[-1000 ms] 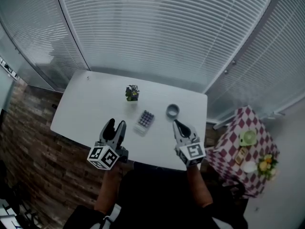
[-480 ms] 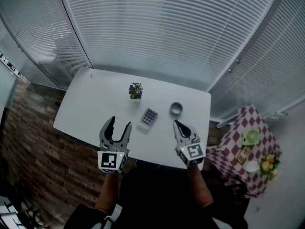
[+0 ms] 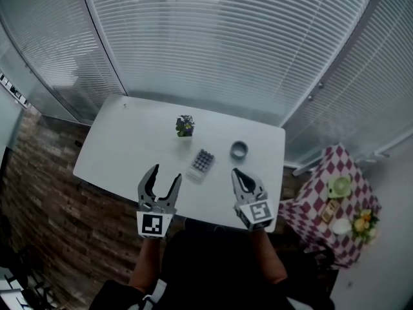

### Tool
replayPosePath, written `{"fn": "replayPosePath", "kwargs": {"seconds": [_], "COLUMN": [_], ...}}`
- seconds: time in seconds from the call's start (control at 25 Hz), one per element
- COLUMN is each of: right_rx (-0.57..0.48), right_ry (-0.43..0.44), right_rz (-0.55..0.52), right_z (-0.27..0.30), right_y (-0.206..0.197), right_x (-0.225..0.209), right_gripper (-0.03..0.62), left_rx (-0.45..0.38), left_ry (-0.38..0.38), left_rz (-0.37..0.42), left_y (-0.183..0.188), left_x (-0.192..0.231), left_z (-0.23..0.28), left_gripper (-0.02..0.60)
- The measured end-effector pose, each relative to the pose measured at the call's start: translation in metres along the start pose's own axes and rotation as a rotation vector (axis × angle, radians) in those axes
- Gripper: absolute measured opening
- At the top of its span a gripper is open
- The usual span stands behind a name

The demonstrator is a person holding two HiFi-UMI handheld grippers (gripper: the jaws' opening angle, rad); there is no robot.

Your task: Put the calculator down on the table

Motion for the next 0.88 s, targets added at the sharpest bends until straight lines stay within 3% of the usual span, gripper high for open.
{"fn": "replayPosePath", "kwargs": {"seconds": [0.44,0.48,0.56,0.6,0.88], "right_rx": [0.003,0.005,0.008,0.01,-0.008], "right_ry": [-0.007,-0.005,0.0,0.001,-0.02], "right_rz": [-0.009,-0.009,-0.014,-0.018,-0.013], "right_z": [-0.006,-0.006,-0.005,-0.005,-0.009], "right_y": [-0.002,-0.002,-0.002,-0.003,-0.005], "right_x": [0.005,0.005,0.006,0.007,0.005], "right_gripper": [0.006,0.006,0.006,0.006,0.006], "left_rx": [-0.04,-0.049,-0.074,-0.084,-0.095], "left_ry": [0.023,0.041,0.076,0.088,0.148], "left_rz": [-0.04,-0.036,-0.026,-0.017,0.042], "left_y": [0.003,0.004,0.005,0.006,0.009], "left_x": [-0.008,-0.008,-0.008,-0.009,-0.012], "left_z": [-0.004,-0.005,-0.009,-0.011,-0.02], "left_gripper": [0.252,0.216,0.056,0.032,0.006]}}
Point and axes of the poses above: the fingertips, and each gripper's own axes: z forward along the fingers, x to its left, y out of its top, the point moved 10 cm from there along -z, backward along the fingers, and after that the axes turned 2 degrees about z, right-handed, at the moved point
